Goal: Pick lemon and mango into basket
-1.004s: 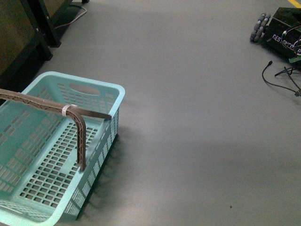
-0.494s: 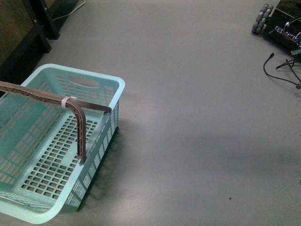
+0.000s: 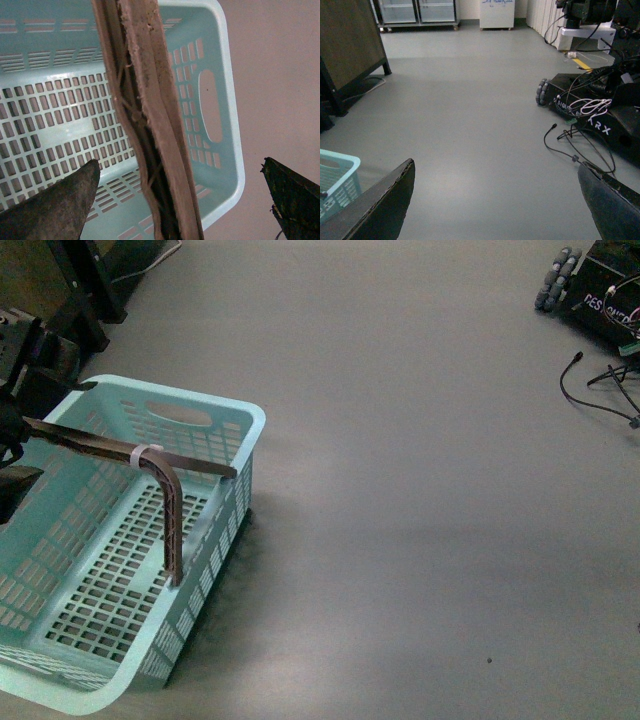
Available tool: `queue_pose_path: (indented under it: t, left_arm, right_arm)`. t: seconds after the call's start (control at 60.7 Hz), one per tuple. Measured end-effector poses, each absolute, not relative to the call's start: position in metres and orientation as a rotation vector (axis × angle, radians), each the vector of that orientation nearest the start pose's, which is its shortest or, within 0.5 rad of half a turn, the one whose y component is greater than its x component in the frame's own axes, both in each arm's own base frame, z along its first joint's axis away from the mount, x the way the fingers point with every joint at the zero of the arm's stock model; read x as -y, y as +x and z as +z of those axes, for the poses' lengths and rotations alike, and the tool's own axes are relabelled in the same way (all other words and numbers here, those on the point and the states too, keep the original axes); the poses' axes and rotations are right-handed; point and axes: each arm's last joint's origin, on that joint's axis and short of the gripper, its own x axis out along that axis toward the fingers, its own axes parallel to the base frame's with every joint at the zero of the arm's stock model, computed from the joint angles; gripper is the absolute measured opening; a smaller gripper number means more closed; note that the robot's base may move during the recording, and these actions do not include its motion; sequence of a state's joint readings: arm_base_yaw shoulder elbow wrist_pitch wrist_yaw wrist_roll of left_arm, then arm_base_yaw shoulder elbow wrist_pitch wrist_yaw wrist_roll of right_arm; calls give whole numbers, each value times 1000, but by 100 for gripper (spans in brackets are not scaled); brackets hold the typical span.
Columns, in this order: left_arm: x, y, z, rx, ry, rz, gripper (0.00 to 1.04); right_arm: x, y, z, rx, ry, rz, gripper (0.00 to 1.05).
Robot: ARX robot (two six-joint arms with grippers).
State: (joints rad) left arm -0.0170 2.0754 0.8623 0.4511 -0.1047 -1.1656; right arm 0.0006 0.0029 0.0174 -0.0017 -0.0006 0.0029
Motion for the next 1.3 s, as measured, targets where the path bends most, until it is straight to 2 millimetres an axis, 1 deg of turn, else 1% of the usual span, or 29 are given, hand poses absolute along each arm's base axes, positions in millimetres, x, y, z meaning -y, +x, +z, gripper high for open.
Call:
queue_pose_path:
  t: [0.099,0.28,0.445,0.527,0.593,0.642,0.692,0.757,0.823,0.84,1.021,1.07,1.103,1.169,1.218,1.301]
  left_arm:
    - [3,370,53,-620,-1060,513,97]
    - [5,379,48,-619,-1053,530,67]
    - [6,380,48,-617,-1072,546,42]
    - [5,378,46,-624,-1055,594,28]
    - [5,376,45,-632,-1041,631,19]
    - [5,375,50,-619,-1074,650,12]
    - [5,373,54,-622,-1080,649,8]
    - [6,365,70,-597,-1099,641,7]
    - [7,350,93,-576,-1110,646,6]
    - [7,345,101,-573,-1108,651,6]
    - [8,312,144,-537,-1148,642,6]
    - [8,301,161,-512,-1181,620,6]
    - [8,297,169,-500,-1193,609,6]
    - [8,283,192,-461,-1239,573,6]
    - [7,269,215,-420,-1276,533,6]
    - [7,252,238,-375,-1311,501,6]
  right_arm:
    - [0,97,169,13,3,1,96]
    - [0,97,169,13,3,1,96]
    - [0,97,169,13,3,1,96]
    - [0,97,169,13,3,1,96]
    - [0,97,169,13,3,1,96]
    - [0,97,169,13,3,1,96]
    - [0,97,169,13,3,1,96]
    - [0,97,169,13,3,1,96]
    - [0,97,169,13,3,1,96]
    - [0,97,169,13,3,1,96]
    - [0,97,169,13,3,1,96]
    - [0,97,169,13,3,1,96]
    - [0,97,169,13,3,1,96]
    - [0,97,169,13,3,1,96]
    - [0,97,169,13,3,1,96]
    - [0,97,169,13,3,1,96]
